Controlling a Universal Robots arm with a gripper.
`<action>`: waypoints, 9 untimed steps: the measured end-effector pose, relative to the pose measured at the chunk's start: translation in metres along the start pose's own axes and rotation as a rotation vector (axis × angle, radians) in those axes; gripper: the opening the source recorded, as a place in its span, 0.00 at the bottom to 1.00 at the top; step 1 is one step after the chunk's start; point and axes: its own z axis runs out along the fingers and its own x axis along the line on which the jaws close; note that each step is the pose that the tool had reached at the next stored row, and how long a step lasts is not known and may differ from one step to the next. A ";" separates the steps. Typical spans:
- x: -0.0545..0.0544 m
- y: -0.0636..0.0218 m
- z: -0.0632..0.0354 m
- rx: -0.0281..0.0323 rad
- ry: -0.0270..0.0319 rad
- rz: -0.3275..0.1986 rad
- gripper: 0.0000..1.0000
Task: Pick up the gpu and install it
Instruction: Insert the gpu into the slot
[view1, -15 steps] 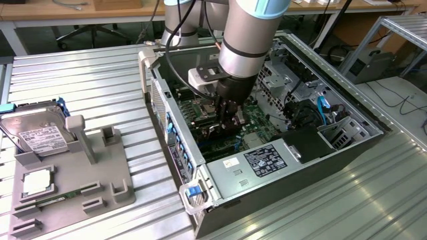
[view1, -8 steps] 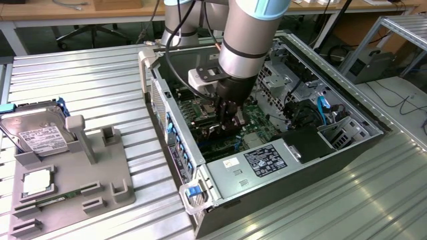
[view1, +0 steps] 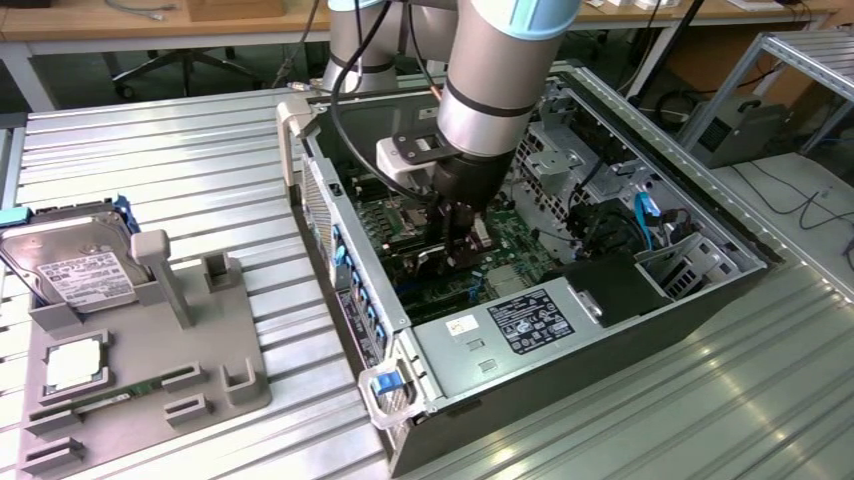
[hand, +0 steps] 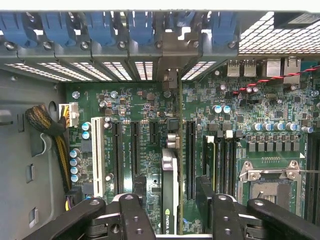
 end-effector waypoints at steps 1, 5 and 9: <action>0.000 0.0000 -0.0001 -0.0001 0.0001 0.000 0.52; -0.002 0.0003 0.0000 0.0000 0.0001 0.000 0.52; -0.003 0.0003 0.0000 0.0000 0.0001 0.000 0.52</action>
